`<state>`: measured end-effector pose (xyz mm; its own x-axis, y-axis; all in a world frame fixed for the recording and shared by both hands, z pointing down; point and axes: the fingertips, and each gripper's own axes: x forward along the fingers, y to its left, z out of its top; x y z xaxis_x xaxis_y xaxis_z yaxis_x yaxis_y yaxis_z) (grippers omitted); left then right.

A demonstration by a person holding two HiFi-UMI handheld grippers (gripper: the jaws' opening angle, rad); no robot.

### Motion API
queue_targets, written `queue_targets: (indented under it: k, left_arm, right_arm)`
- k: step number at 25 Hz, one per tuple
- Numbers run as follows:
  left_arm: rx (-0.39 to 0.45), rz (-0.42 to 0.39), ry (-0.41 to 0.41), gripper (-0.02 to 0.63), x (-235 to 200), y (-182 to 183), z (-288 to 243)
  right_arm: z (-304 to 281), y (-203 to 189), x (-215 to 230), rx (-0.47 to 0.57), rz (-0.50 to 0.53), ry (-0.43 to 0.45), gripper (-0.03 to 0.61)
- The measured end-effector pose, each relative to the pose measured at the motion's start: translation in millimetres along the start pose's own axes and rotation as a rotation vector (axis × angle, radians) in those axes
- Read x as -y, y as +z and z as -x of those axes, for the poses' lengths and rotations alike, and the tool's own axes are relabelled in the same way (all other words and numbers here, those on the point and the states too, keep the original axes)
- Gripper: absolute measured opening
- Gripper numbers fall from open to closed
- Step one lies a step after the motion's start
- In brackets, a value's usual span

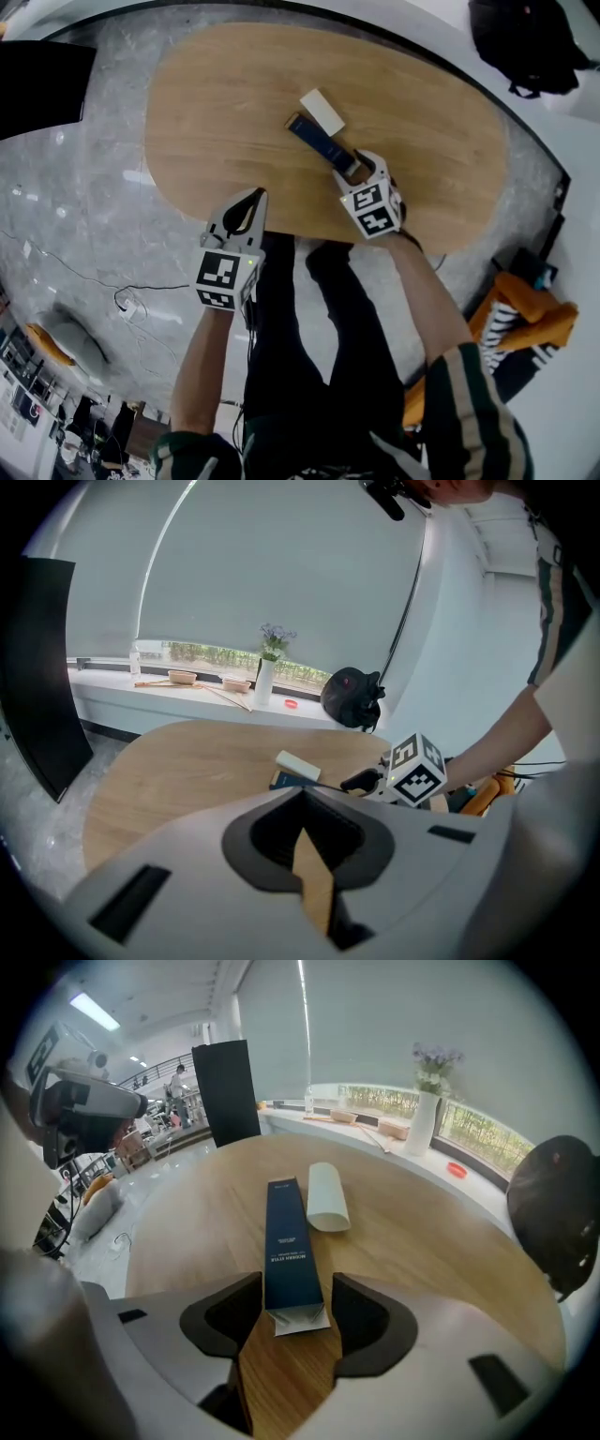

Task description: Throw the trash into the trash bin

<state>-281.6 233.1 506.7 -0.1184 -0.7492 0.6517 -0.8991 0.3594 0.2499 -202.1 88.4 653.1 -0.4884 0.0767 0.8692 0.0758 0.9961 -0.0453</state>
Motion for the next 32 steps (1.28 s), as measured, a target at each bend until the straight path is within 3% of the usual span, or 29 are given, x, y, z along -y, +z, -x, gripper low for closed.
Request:
queue_targets:
  k: [9, 16, 23, 32]
  left_arm:
    - [-0.025, -0.002, 0.002, -0.002, -12, -3, -1]
    - [-0.041, -0.044, -0.031, -0.002, -9, 5, 1]
    - [-0.049, -0.116, -0.106, -0.002, 20, 25, -11]
    - [-0.074, -0.23, -0.264, -0.002, 87, 48, -53]
  right_arm:
    - [-2, -7, -3, -0.016, -0.029, 0.039, 0.186]
    - [21, 7, -7, 0.057, -0.093, 0.024, 0.184]
    - [61, 0, 7, 0.117, -0.199, -0.039, 0.184]
    - [123, -45, 44, 0.188, -0.386, -0.183, 0.183]
